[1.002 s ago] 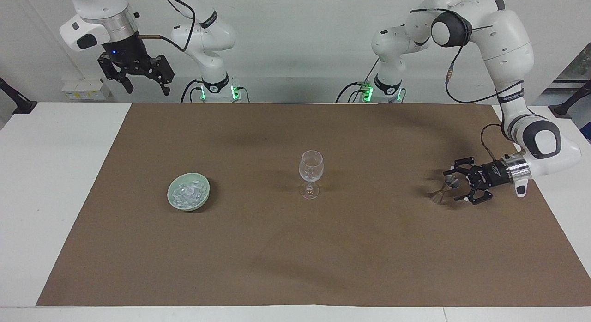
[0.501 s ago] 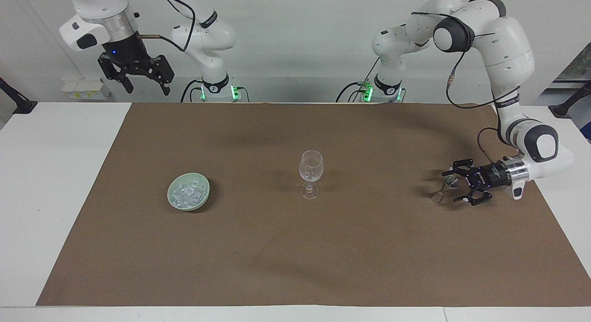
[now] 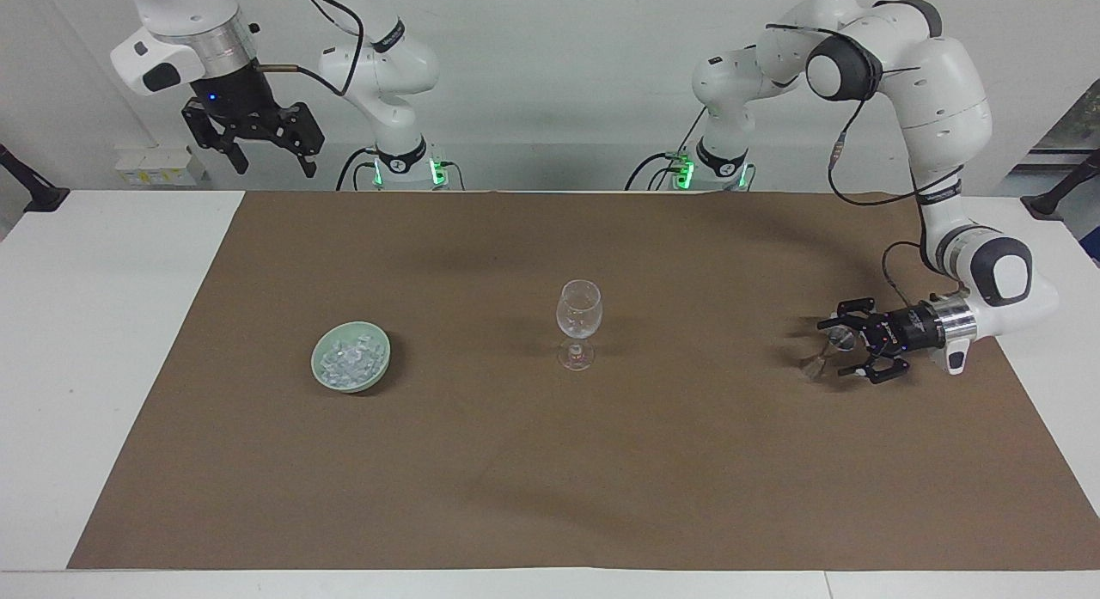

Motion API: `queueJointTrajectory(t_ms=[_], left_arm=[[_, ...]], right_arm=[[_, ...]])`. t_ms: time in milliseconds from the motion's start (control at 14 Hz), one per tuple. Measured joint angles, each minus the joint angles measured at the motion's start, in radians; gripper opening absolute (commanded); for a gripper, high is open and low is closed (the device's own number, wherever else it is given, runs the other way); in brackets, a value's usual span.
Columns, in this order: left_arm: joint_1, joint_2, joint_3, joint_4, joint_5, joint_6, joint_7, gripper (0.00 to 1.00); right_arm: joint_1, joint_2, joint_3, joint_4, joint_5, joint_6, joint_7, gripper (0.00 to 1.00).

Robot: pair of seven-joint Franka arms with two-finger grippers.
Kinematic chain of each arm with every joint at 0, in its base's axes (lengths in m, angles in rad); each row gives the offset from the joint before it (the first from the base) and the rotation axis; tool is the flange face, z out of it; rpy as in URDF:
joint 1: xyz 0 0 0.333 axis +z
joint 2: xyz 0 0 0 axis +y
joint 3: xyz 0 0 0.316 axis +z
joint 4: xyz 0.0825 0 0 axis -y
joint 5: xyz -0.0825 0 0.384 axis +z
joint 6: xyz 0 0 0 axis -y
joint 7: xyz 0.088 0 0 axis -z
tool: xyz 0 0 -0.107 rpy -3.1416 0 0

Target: Pour wine and add ice with both arms

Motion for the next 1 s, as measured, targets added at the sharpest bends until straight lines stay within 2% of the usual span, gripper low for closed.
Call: queueJointTrajectory(t_ms=[1002], left_arm=[[-0.003, 0.008, -0.015, -0.015, -0.023, 0.000, 0.005, 1.00]], right_arm=[[0.000, 0.000, 0.000, 0.000, 0.000, 0.000, 0.000, 1.00]])
